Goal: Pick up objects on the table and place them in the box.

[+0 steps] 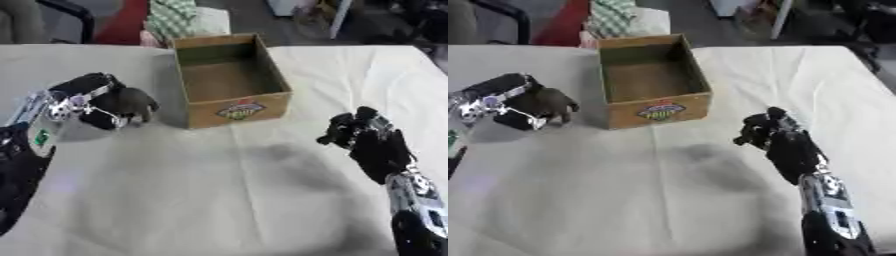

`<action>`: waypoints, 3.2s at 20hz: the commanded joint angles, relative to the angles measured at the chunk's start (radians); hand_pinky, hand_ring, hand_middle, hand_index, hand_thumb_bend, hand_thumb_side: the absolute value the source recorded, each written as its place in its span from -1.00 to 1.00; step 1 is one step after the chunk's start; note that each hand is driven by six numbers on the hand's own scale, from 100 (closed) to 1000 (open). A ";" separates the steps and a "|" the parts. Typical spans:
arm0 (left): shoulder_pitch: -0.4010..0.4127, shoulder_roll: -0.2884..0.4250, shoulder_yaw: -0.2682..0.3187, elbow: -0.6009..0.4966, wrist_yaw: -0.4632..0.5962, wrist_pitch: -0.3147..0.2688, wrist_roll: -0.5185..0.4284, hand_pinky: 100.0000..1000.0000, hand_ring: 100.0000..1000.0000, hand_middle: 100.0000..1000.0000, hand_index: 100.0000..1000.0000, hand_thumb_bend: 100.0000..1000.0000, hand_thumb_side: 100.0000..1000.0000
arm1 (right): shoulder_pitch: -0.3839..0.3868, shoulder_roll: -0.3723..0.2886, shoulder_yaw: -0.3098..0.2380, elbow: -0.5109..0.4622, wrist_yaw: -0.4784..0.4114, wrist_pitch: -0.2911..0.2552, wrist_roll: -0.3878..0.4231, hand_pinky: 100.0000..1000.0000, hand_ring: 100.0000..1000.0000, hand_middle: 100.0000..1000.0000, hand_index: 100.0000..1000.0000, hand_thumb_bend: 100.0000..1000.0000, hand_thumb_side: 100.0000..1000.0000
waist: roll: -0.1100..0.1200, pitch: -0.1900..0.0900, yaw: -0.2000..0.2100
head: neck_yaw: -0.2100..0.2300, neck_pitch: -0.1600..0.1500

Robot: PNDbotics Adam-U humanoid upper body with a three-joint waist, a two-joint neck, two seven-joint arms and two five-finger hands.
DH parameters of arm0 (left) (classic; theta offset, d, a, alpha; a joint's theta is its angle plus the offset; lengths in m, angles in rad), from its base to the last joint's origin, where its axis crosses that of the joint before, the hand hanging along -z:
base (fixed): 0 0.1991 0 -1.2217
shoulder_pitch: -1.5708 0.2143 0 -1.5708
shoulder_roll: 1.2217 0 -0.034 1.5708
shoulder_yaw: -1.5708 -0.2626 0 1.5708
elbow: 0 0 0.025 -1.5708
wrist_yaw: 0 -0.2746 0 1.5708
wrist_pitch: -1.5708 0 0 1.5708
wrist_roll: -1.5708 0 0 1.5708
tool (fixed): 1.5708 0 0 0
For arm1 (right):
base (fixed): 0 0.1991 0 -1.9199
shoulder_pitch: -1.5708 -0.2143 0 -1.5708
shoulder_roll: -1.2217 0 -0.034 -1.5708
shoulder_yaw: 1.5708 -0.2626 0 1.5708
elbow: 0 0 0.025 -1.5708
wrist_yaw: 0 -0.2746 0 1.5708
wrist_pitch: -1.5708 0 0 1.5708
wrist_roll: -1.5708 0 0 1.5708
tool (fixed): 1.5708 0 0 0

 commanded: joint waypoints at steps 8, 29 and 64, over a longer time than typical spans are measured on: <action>-0.046 0.056 0.007 -0.145 0.220 0.031 -0.127 0.01 -0.55 -0.54 0.04 -1.00 -0.68 | -0.013 -0.008 0.001 -0.014 0.005 0.002 0.005 0.32 -0.01 -0.03 0.29 -1.00 0.73 | 0.005 -0.017 -0.004 | -0.005 -0.011; -0.225 0.036 0.046 -0.020 0.124 0.016 0.018 0.06 -0.49 -0.49 0.09 -1.00 -0.66 | -0.102 0.052 0.069 -0.041 0.013 0.019 0.074 0.32 -0.01 -0.03 0.29 -1.00 0.66 | 0.034 0.047 -0.211 | 0.117 -0.094; -0.170 0.058 0.078 -0.080 0.015 -0.130 0.097 0.75 0.71 0.70 0.65 -0.18 0.76 | -0.113 0.073 0.086 -0.077 0.023 0.052 0.093 0.31 -0.01 -0.03 0.29 -1.00 0.66 | 0.075 0.052 -0.291 | 0.228 -0.123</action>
